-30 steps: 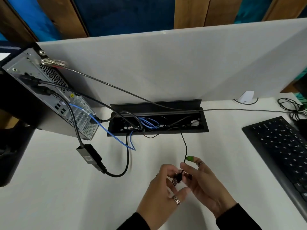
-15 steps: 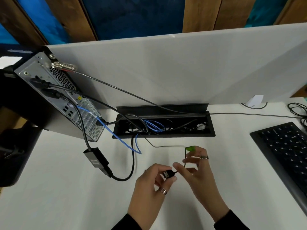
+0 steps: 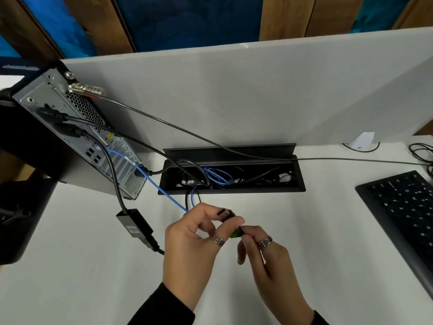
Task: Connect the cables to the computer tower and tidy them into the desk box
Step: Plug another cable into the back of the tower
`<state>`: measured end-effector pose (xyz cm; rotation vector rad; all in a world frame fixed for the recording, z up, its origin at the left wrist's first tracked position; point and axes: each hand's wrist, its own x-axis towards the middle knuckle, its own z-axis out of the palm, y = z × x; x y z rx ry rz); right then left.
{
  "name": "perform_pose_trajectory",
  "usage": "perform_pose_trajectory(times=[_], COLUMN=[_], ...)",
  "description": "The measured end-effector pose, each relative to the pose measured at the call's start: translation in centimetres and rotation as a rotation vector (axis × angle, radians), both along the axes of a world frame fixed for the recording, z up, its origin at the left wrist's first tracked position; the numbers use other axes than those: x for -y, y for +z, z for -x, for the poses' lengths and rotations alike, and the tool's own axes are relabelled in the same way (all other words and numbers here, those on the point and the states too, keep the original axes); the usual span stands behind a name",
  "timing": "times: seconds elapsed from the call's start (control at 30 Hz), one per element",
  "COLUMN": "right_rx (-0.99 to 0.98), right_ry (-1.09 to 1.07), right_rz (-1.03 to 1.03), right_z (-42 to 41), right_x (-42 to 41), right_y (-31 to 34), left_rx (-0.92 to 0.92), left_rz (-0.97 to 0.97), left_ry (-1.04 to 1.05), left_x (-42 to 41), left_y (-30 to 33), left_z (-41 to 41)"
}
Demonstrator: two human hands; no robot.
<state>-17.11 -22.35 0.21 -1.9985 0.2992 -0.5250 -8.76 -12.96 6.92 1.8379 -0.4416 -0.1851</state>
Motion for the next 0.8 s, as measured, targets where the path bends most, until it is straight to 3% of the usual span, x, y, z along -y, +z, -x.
perform_pose_trajectory(times=[0.43, 0.8], right_rx=[0.002, -0.040], right_ry=[-0.064, -0.067], right_rz=[-0.147, -0.144], right_z=[-0.1, -0.3], right_x=[-1.2, -1.6], right_y=[2.1, 2.1], left_rx=[0.477, 0.538], left_rz=[-0.085, -0.156], left_ry=[-0.038, -0.021], left_x=[-0.2, -0.7], left_y=[0.9, 1.1], left_z=[0.6, 0.5])
